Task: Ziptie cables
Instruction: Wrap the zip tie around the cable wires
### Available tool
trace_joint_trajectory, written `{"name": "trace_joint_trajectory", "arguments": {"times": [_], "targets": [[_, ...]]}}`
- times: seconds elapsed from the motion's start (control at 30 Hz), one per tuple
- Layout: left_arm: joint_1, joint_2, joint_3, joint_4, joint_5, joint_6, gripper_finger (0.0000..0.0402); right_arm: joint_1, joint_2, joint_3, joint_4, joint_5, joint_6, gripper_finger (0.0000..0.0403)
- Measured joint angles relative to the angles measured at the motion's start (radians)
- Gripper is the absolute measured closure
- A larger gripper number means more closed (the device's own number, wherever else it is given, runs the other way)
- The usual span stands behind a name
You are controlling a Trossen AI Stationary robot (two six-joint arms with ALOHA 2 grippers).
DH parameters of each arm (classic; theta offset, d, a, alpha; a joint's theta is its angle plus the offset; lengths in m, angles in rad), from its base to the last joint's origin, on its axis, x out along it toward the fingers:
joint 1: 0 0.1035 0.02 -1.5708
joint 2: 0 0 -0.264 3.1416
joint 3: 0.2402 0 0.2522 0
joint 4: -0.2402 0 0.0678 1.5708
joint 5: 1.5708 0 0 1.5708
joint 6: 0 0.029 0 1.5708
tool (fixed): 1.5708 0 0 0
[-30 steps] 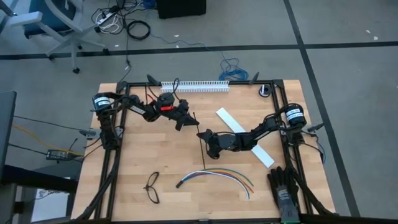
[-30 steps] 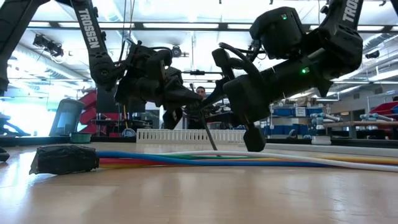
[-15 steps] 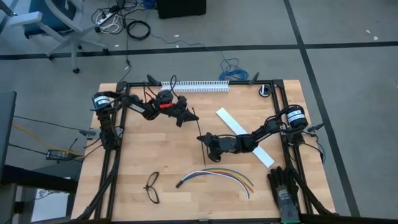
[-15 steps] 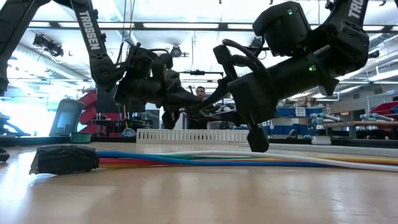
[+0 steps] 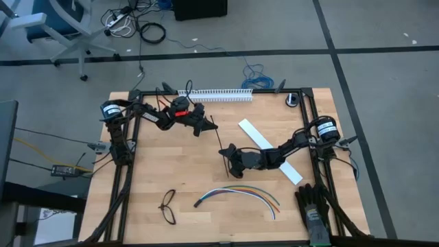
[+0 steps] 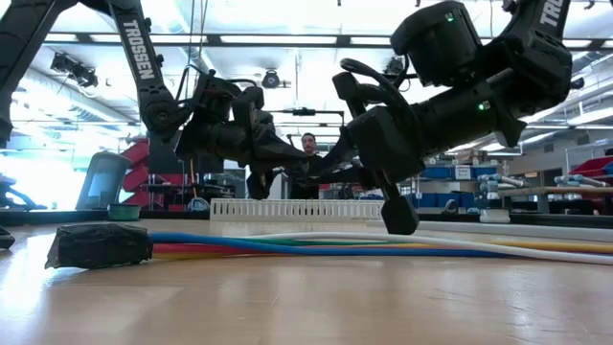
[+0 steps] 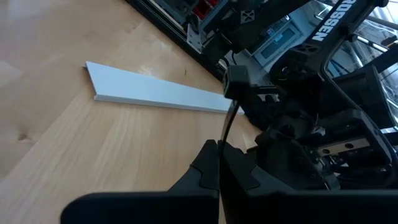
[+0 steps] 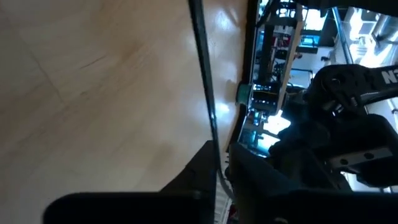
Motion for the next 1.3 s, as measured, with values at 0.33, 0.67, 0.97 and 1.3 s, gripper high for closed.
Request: {"name": "trace_joint_trajectory", "arguments": {"times": [0.33,0.67,0.97,1.3], "targets": [[-0.012,0.000,0.000,-0.012,-0.028,0.020,0.0401,-0.012,0.000,-0.002,0.000,-0.039,0.126,0.0402],[-0.098,0.002,-0.002,-0.024,-0.153,0.179,0.0401,-0.133,-0.067,-0.003,-0.005,-0.473,0.713,0.0403],[-0.159,0.001,-0.002,-0.018,-0.301,0.375,0.0401,-0.235,-0.079,-0.002,-0.016,-0.696,1.201,0.0403],[-0.218,0.001,-0.001,0.008,-0.461,0.611,0.0401,-0.313,-0.080,-0.002,0.000,-0.875,1.567,0.0403]]}}
